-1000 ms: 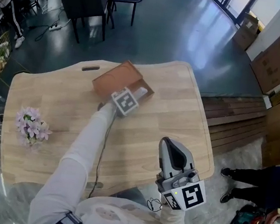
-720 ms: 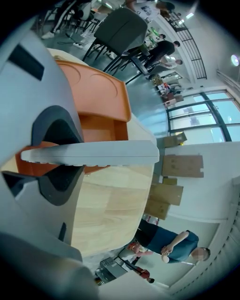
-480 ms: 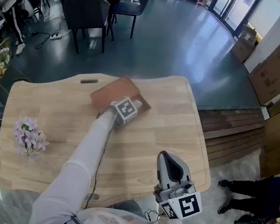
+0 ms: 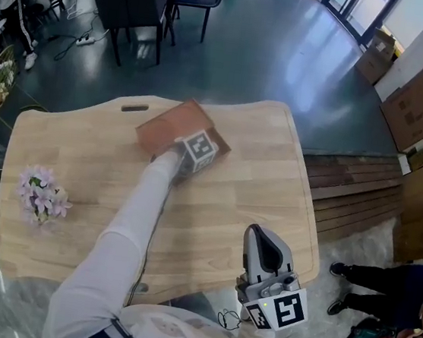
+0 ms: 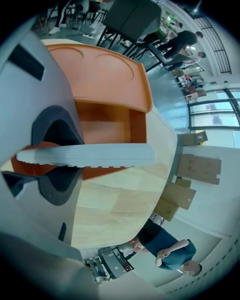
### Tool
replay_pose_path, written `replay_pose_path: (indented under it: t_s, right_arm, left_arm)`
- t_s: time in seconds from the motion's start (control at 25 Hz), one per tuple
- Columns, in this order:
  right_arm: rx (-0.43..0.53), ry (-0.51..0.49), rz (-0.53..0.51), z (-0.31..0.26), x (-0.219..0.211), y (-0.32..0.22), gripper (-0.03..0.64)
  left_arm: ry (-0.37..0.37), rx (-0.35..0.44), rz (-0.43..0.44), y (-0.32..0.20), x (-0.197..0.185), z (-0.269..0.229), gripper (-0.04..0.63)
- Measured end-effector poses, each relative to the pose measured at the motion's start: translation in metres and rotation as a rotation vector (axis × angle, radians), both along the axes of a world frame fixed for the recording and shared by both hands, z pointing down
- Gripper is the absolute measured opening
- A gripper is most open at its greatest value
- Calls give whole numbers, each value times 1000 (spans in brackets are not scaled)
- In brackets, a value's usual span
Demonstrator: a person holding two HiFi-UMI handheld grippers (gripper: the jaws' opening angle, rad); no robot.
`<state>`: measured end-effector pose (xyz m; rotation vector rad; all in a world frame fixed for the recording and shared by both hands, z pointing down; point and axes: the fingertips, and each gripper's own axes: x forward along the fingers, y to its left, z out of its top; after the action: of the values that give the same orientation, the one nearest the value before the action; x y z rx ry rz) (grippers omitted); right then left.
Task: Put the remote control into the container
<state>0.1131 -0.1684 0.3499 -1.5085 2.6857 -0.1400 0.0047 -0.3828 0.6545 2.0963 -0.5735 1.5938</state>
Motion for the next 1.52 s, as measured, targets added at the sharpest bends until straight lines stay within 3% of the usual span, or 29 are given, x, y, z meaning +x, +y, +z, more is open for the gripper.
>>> replay_pose_path:
  t_s: [0.2,0.76,1.08,1.28,1.52]
  right_arm:
    - [-14,10,10,5,5,1,17]
    - [-64,10,27,24,23,-8,17]
    - [-62,6,9,25,19,-14,17]
    - [-54,5,0,23,15,-15,17]
    - [-50,3,-7,20,12,-14,17]
  left_arm:
    - [-24,-33,3,-3,5,13,107]
    - [-5,-189,-115,-5,7,30,108]
    - [84,-154,-88,-6,12,29,112]
    - [151,-90,-217,-19,8,20,121]
    - [236,-118,-348,-22,7,16,116]
